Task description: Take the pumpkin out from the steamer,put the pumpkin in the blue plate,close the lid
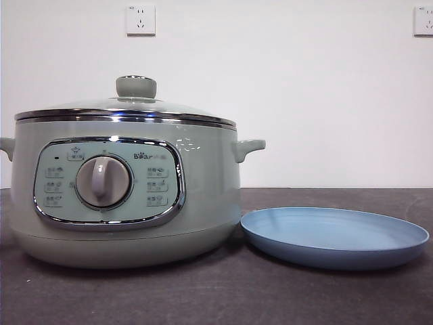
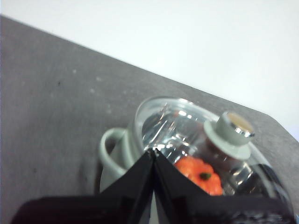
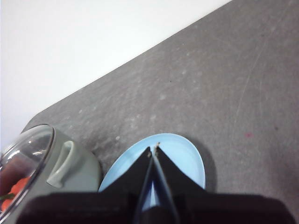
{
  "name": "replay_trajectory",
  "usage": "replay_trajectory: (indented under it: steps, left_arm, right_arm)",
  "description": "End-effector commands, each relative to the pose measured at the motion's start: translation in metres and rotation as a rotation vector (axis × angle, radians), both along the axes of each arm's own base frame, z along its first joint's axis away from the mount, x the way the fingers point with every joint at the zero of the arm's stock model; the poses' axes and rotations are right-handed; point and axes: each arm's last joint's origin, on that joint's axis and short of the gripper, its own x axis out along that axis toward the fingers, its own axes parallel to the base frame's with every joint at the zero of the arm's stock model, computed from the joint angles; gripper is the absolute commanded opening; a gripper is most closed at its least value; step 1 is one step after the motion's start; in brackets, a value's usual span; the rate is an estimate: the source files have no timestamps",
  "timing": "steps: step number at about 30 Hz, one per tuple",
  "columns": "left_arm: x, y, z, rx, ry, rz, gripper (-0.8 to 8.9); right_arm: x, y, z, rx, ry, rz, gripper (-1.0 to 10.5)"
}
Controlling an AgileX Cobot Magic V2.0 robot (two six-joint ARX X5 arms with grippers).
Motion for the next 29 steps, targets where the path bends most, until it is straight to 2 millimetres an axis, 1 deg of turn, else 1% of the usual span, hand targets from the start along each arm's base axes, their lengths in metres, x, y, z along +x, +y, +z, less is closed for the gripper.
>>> replay_trajectory:
  steps: [1, 6, 10, 14, 17, 19, 20, 23, 24, 26, 27, 29]
  left_arm:
    - [0.005, 0.0, 0.017, 0.064, -0.018, -0.01, -0.08]
    - [0.016, -0.002, 0.047, 0.13, -0.018, -0.078, -0.08]
    - [0.025, -0.003, 0.067, 0.176, -0.007, -0.126, -0.08]
    - [0.037, -0.006, 0.082, 0.203, 0.023, -0.202, -0.04]
    - [0.045, -0.008, 0.09, 0.21, 0.051, -0.263, 0.01]
    - [0.05, -0.008, 0.094, 0.202, 0.074, -0.292, 0.14]
    - [0.053, -0.009, 0.096, 0.199, 0.087, -0.295, 0.68]
    - [0.058, -0.009, 0.1, 0.196, 0.12, -0.296, 3.45]
    - [0.06, -0.009, 0.1, 0.195, 0.127, -0.299, 4.04]
    - [0.063, -0.011, 0.102, 0.192, 0.136, -0.307, 4.17]
    - [0.065, -0.012, 0.104, 0.193, 0.137, -0.313, 4.17]
    - [0.069, -0.015, 0.107, 0.194, 0.137, -0.329, 4.17]
  right_arm:
    - [0.003, 0.0, 0.019, -0.059, -0.01, 0.015, -0.1]
    - [0.012, 0.001, 0.052, -0.145, -0.011, 0.042, -0.1]
    - [0.022, 0.004, 0.08, -0.21, -0.027, 0.117, -0.1]
    - [0.034, 0.006, 0.105, -0.283, -0.043, 0.202, 0.0]
    - [0.044, 0.009, 0.12, -0.312, -0.061, 0.267, 0.0]
    - [0.051, 0.009, 0.126, -0.328, -0.054, 0.279, 0.1]
    - [0.054, 0.01, 0.129, -0.337, -0.049, 0.284, 0.5]
    - [0.062, 0.01, 0.133, -0.341, -0.021, 0.29, 2.3]
    - [0.064, 0.01, 0.133, -0.34, -0.01, 0.292, 3.0]
    - [0.069, 0.011, 0.131, -0.34, 0.008, 0.293, 3.9]
    - [0.071, 0.011, 0.129, -0.339, 0.021, 0.295, 4.1]
    - [0.074, 0.011, 0.126, -0.336, 0.047, 0.301, 4.1]
